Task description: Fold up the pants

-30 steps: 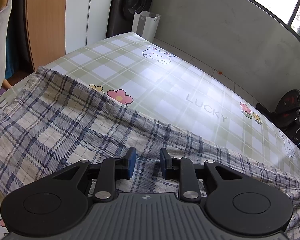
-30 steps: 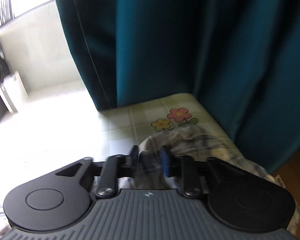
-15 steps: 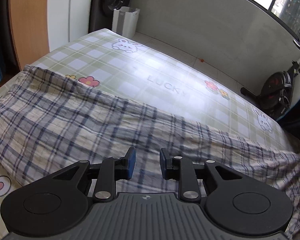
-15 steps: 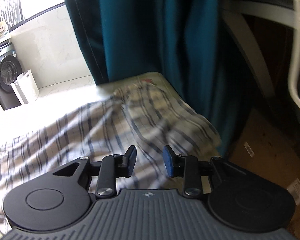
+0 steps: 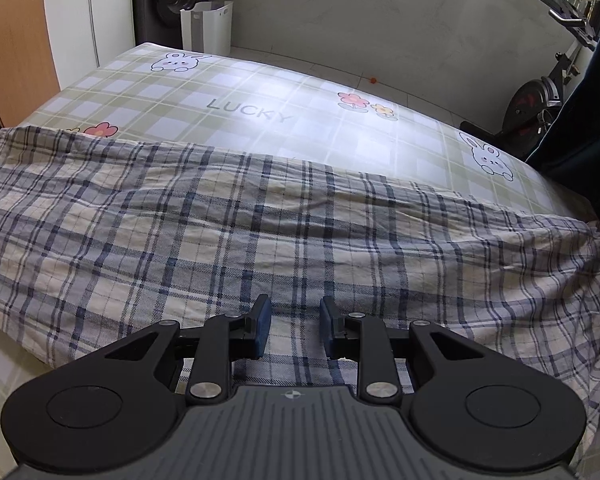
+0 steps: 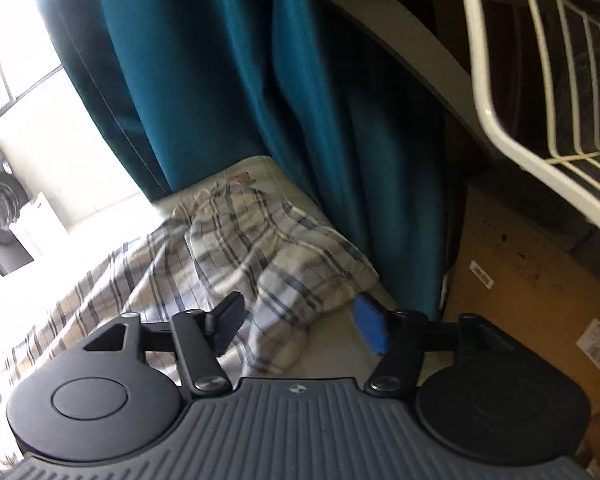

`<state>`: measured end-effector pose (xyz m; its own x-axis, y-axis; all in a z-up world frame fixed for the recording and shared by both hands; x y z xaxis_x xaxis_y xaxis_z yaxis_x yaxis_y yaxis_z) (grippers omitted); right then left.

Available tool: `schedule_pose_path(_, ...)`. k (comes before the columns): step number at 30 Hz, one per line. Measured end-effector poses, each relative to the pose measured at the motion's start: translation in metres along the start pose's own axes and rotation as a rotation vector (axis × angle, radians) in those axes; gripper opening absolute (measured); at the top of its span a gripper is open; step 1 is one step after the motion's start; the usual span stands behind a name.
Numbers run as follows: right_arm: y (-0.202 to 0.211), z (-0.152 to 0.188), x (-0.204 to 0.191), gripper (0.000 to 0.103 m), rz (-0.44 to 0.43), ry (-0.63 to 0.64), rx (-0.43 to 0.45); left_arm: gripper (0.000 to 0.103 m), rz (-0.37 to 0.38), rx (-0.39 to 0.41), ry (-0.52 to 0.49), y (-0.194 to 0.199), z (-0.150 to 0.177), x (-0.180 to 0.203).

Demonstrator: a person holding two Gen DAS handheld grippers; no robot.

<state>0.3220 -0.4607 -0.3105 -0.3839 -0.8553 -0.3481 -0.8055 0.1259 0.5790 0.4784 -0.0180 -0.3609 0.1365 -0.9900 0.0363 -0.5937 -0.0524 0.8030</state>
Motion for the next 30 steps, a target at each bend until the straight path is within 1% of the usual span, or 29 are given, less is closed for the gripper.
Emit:
schedule_pose_path(2,-0.011,-0.002,-0.001,0.065,0.002,-0.007,-0.016,0.028,-0.008,0.006,-0.012,0.0,0.0,0.001)
schedule_pose_path(4,-0.023,-0.004,0.001,0.065,0.024,-0.019,-0.037,0.028,-0.008,0.008,-0.01,-0.001,0.0,0.001)
schedule_pose_path(5,-0.028,-0.005,0.002,0.051,0.037,-0.033,-0.045,0.028,-0.006,0.009,-0.006,-0.001,0.001,0.001)
schedule_pose_path(6,-0.029,-0.007,0.003,0.034,0.051,-0.031,-0.046,0.027,-0.004,0.009,-0.002,-0.002,0.002,0.0)
schedule_pose_path(7,-0.03,-0.01,0.003,0.013,0.083,0.008,-0.043,0.027,-0.002,0.009,0.003,-0.002,0.002,-0.001)
schedule_pose_path(9,-0.026,-0.016,0.003,0.013,0.155,0.085,-0.009,0.027,0.005,0.007,0.011,-0.002,0.002,-0.003)
schedule_pose_path(11,-0.027,-0.016,0.003,0.013,0.204,0.119,-0.015,0.025,0.024,0.004,0.019,-0.002,0.002,-0.004)
schedule_pose_path(13,-0.032,-0.011,0.005,0.013,0.22,0.117,-0.051,0.025,0.024,0.003,0.022,-0.002,0.003,-0.005)
schedule_pose_path(15,-0.033,-0.009,0.006,0.017,0.222,0.099,-0.068,0.025,0.026,0.004,0.019,-0.002,0.003,-0.006)
schedule_pose_path(16,-0.03,-0.01,0.007,0.026,0.229,0.098,-0.062,0.025,0.03,0.004,0.019,-0.002,0.003,-0.008)
schedule_pose_path(17,-0.027,-0.01,0.007,0.038,0.239,0.105,-0.055,0.025,0.034,0.005,0.022,-0.001,0.003,-0.009)
schedule_pose_path(18,-0.023,-0.011,0.005,0.042,0.246,0.117,-0.048,0.025,0.037,0.005,0.023,-0.002,0.003,-0.01)
schedule_pose_path(22,-0.011,-0.014,0.0,0.046,0.232,0.155,-0.043,0.025,0.044,0.004,0.028,0.0,0.002,-0.014)
schedule_pose_path(24,-0.007,-0.015,-0.002,0.048,0.214,0.151,-0.044,0.025,0.047,0.001,0.035,0.0,0.002,-0.014)
schedule_pose_path(26,-0.002,-0.016,-0.005,0.053,0.197,0.146,-0.046,0.025,0.048,-0.003,0.046,0.001,0.001,-0.017)
schedule_pose_path(28,0.002,-0.016,-0.011,0.054,0.18,0.142,-0.047,0.025,0.05,-0.005,0.053,0.003,0.001,-0.021)
schedule_pose_path(30,0.007,-0.016,-0.018,0.056,0.165,0.15,-0.05,0.022,0.05,-0.007,0.064,0.005,0.002,-0.026)
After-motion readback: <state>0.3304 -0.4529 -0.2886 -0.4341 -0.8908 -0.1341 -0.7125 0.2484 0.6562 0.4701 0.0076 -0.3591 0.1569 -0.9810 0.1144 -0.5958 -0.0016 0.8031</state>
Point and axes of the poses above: each gripper's, at about its wrist camera, not at the fingertips, and y roughly against the way its jaws point, x to its right, z to its underside, the point moved 6 cm from there along -y, roughly the way its jaws point, and after that the axes turned 5 degrees about -z, right-handed, at the moved point
